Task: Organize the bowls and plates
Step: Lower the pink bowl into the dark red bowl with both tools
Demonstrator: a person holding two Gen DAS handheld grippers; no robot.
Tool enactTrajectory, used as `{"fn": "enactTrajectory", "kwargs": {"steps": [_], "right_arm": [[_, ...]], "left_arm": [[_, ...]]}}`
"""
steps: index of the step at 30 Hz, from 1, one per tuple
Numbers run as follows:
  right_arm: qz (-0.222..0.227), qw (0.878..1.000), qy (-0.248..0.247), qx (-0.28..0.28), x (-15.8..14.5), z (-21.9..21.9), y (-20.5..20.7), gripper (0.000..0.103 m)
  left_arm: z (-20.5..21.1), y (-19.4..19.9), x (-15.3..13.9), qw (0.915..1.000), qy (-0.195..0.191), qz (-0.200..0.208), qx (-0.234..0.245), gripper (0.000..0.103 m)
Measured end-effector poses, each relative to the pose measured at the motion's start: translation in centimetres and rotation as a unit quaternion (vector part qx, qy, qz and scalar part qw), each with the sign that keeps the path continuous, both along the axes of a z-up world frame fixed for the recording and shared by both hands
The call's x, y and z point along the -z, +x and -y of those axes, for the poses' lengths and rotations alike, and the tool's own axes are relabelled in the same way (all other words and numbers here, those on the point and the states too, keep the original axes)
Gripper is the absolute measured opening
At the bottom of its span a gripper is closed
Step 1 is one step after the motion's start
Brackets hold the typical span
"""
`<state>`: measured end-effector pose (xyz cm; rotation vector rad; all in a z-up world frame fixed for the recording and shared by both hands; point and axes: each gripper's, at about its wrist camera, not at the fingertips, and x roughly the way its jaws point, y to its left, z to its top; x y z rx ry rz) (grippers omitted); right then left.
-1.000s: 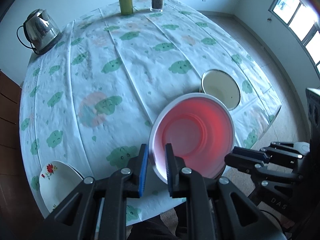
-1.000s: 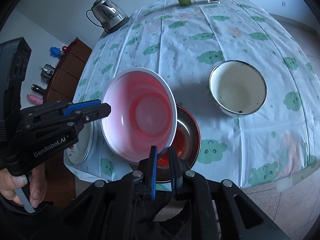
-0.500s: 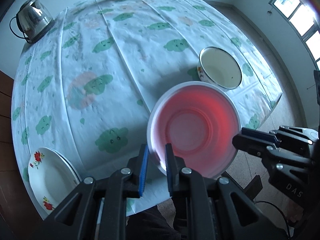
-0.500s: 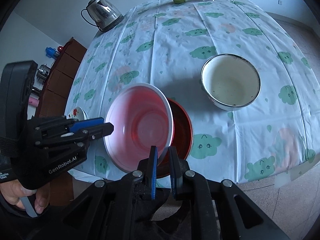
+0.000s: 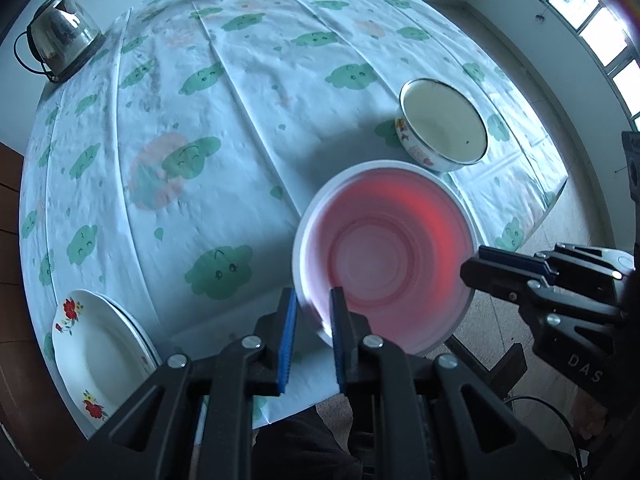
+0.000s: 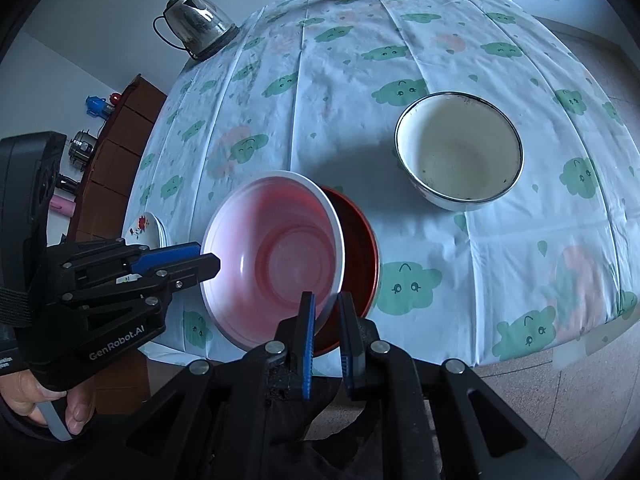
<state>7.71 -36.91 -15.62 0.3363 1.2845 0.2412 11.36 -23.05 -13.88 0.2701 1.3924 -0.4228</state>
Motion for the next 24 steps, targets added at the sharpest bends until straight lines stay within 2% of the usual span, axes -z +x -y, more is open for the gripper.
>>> {"fn": "enactTrajectory", "kwargs": {"steps": [24], "right_arm": [[-0.013,1.0,0.003,0.004,1.5,0.3,0.6,0.012]], "left_arm": [[0.2,0.3,1.2,0.9998,0.003,-0.017,0.002,0.014]]}}
